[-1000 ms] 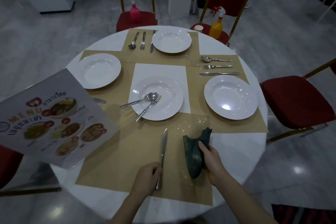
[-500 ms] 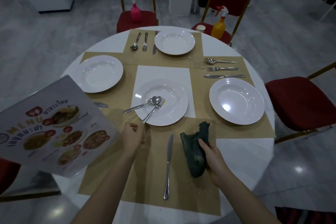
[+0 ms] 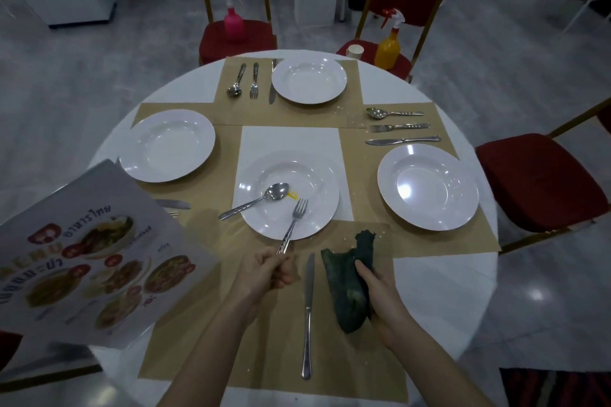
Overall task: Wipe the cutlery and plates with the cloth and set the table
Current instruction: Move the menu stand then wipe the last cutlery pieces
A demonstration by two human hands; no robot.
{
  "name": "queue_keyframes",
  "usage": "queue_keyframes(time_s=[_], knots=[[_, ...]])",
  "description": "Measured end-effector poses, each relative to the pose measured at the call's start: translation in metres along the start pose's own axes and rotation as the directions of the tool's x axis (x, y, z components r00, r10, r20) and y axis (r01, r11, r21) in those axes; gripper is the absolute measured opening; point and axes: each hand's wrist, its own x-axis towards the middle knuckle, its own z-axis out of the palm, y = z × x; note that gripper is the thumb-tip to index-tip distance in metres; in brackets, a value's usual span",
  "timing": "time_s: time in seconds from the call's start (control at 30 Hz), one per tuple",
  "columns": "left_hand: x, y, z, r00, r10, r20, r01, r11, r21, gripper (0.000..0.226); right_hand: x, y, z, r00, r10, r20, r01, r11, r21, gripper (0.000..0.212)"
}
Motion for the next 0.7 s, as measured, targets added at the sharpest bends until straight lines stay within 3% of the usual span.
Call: queue_keyframes(time_s=[0.13, 0.4, 0.6, 0.7], knots=[[-0.044, -0.004, 0.02, 0.997, 0.049, 0.064, -0.045, 0.997, -0.056, 0.019, -0.006, -0.004, 0.013, 1.0, -0.026, 0.002, 0.026, 1.0, 0.006, 0.036], [-0.095, -0.037, 0.066, 0.986, 0.122, 0.114, -0.146, 0.96, 0.237, 0.031, -0.024, 0.0, 0.02, 0.993, -0.084, 0.083, 0.075, 0.991, 0.108, 0.033], [-0.115, -0.043, 0.082, 0.97, 0.105, 0.22, -0.184, 0.907, 0.378, 0.029, -0.021, 0.011, -0.002, 0.991, -0.027, -0.132, 0.039, 0.995, 0.091, 0.026], [-0.117, -0.04, 0.079, 0.964, 0.091, 0.249, -0.192, 0.888, 0.418, 0.033, -0.015, 0.009, -0.014, 0.962, 0.006, -0.273, 0.021, 0.995, 0.093, 0.037]])
